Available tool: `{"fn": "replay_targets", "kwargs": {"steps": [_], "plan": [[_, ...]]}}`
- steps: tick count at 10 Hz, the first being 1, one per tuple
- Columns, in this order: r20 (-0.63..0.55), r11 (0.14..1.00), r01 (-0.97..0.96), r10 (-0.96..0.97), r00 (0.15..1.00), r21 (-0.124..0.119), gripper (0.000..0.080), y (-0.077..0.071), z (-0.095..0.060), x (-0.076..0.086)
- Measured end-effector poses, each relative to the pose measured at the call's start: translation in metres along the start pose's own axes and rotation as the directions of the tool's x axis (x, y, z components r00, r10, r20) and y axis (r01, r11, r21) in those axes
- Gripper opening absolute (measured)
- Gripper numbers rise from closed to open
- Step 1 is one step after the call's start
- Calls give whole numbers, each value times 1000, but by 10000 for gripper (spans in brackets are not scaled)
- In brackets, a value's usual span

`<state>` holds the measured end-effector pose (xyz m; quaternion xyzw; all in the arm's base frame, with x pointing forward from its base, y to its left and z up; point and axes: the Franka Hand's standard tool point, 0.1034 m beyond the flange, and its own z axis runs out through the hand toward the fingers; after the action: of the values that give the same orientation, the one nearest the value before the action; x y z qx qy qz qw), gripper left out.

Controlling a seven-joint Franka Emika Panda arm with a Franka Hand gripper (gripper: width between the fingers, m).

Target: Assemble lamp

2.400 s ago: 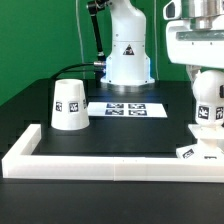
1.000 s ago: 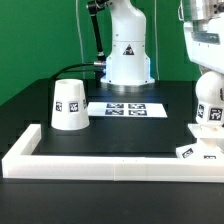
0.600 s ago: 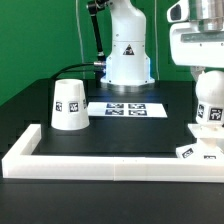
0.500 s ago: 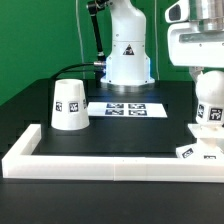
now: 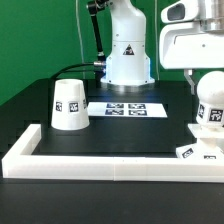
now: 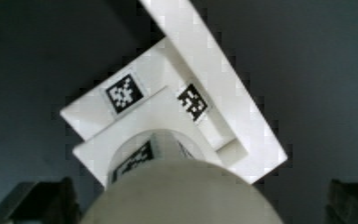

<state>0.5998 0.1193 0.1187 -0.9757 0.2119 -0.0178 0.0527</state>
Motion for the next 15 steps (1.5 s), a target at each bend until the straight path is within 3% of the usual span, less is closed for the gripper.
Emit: {"fn": "replay_targets", "kwargs": {"steps": [4, 6, 8, 10, 15], "plan": [[-20, 930, 368, -368, 930, -23, 698, 7, 3, 2], [-18, 835, 549, -550, 835, -30, 698, 8, 2, 5], [-13, 720, 693, -694, 720, -41, 698, 5, 0, 9], [7, 629, 777, -777, 630, -35, 698, 2, -1, 14], [34, 285, 957, -957, 287, -57, 698, 3, -1, 16]]}}
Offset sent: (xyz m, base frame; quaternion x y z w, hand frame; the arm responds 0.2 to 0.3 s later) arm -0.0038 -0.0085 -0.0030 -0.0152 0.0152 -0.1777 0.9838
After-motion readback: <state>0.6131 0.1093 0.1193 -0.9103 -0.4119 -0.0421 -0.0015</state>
